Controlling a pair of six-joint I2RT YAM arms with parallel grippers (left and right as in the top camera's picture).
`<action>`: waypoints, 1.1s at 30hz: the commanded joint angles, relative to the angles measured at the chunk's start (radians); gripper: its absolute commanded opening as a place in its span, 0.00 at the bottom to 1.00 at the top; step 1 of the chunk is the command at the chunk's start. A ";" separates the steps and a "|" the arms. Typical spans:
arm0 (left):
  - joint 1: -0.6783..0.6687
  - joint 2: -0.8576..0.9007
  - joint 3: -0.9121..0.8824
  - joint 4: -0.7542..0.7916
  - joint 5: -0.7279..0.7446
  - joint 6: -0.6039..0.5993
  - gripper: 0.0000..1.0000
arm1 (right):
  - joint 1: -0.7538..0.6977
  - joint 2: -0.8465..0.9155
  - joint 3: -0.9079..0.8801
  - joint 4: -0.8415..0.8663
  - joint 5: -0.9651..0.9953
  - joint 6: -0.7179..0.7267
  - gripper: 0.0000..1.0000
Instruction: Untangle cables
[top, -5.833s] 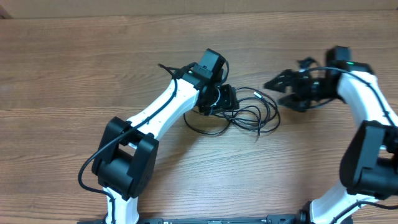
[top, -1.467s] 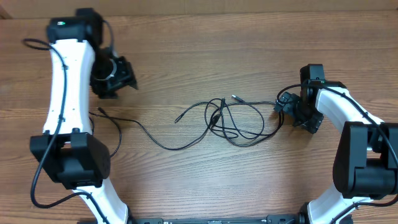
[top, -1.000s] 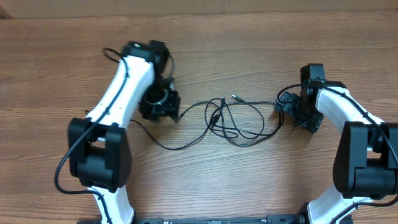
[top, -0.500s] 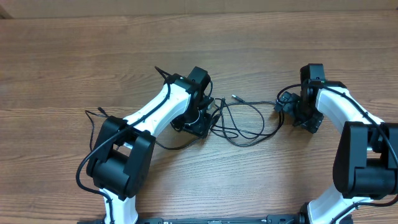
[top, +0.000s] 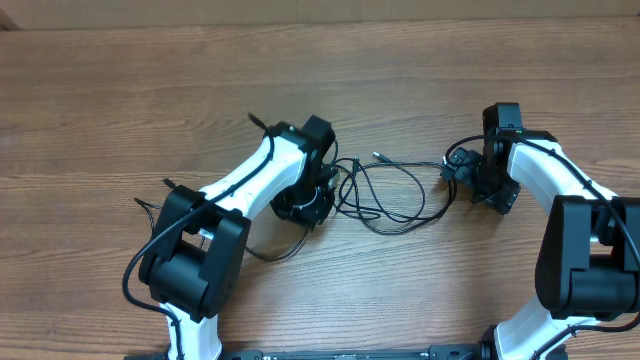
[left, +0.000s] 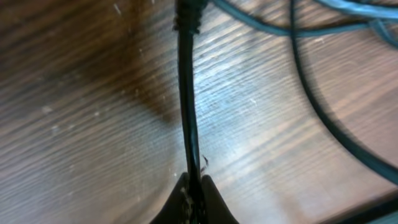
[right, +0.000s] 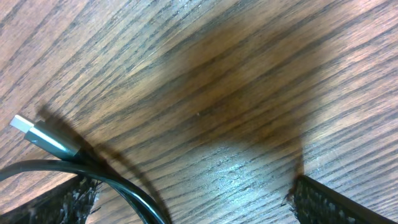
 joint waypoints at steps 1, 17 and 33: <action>0.015 -0.080 0.154 -0.065 0.012 -0.003 0.04 | -0.004 0.006 -0.020 0.012 -0.043 0.004 1.00; 0.398 -0.117 0.293 -0.228 -0.192 -0.389 0.04 | -0.004 0.006 -0.020 0.011 -0.043 0.004 1.00; 0.597 -0.117 -0.009 -0.054 -0.252 -0.599 0.07 | -0.004 0.006 -0.020 0.012 -0.058 0.004 1.00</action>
